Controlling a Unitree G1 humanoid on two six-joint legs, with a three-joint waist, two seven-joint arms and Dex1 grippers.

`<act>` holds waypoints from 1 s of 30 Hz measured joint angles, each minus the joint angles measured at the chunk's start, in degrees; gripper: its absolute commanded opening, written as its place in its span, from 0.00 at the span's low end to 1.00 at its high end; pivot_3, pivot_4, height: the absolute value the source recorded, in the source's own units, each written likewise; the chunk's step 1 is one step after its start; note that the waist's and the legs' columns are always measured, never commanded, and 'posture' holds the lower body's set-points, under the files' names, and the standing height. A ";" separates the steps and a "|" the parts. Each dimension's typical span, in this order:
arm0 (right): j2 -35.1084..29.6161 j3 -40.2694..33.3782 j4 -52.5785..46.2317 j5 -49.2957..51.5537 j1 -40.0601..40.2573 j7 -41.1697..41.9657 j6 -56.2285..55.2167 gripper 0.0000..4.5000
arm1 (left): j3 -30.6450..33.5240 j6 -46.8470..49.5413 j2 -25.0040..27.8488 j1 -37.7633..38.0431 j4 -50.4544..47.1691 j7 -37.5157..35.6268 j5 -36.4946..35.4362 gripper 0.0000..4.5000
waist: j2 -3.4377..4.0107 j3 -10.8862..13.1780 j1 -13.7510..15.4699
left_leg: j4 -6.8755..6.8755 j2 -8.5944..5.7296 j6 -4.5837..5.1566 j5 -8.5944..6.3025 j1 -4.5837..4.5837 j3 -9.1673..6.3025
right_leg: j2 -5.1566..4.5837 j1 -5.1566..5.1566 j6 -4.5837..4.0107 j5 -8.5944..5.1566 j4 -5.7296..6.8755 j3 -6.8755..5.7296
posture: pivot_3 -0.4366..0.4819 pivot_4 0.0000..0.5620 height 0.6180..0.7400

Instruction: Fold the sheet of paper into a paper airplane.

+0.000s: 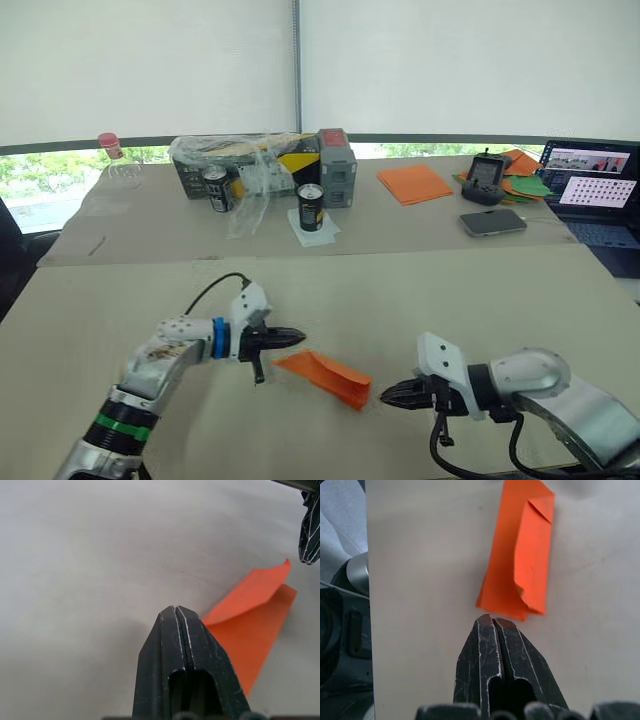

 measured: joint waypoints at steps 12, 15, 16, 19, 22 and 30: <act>6.65 3.76 -1.88 5.40 -7.28 -4.87 11.77 0.01 | 8.11 4.49 8.04 11.79 -9.15 -3.67 -7.93 0.00 | 0.03 0.14 0.08 | 0.24 0.03 0.20 -0.12 0.03 -0.01 | -0.06 0.10 -0.11 0.07 0.00 -0.05 | 0.48 0.27 1.00; 9.21 7.27 2.66 2.33 -8.34 -6.65 10.79 0.01 | 8.16 5.21 8.21 13.32 -10.93 -2.84 -8.02 0.00 | 0.06 0.17 0.10 | 0.36 0.01 0.19 -0.12 0.02 0.00 | -0.07 0.11 -0.15 0.09 0.06 -0.06 | 0.48 0.27 1.00; 10.15 7.98 4.48 1.44 -8.84 -7.31 10.26 0.01 | 8.09 5.30 8.19 13.78 -11.69 -2.61 -8.03 0.00 | 0.06 0.17 0.06 | 0.38 0.01 0.19 -0.11 0.01 0.01 | -0.07 0.09 -0.17 0.11 0.06 -0.05 | 0.48 0.27 1.00; 11.42 8.53 7.68 -0.28 -10.58 -7.78 8.80 0.01 | 8.04 5.55 8.07 14.30 -12.90 -1.91 -8.10 0.00 | 0.07 0.17 0.03 | 0.36 0.02 0.16 -0.09 0.03 0.02 | -0.02 0.07 -0.18 0.12 0.11 -0.07 | 0.48 0.27 1.00; 11.81 7.61 9.72 -0.36 -10.90 -7.50 7.81 0.01 | 8.06 6.53 7.11 14.67 -14.18 -0.78 -9.40 0.00 | 0.07 0.17 0.08 | 0.35 0.02 0.16 -0.09 0.02 0.01 | -0.02 0.07 -0.18 0.12 0.11 -0.12 | 0.48 0.27 1.00; 11.81 3.47 15.10 -0.17 -12.75 -6.87 7.02 0.01 | 5.66 10.08 5.27 16.00 -18.52 1.30 -12.76 0.00 | 0.07 0.17 -0.07 | 0.35 0.04 0.12 -0.07 0.08 0.03 | 0.05 0.08 -0.20 0.13 0.19 -0.09 | 0.48 0.27 1.00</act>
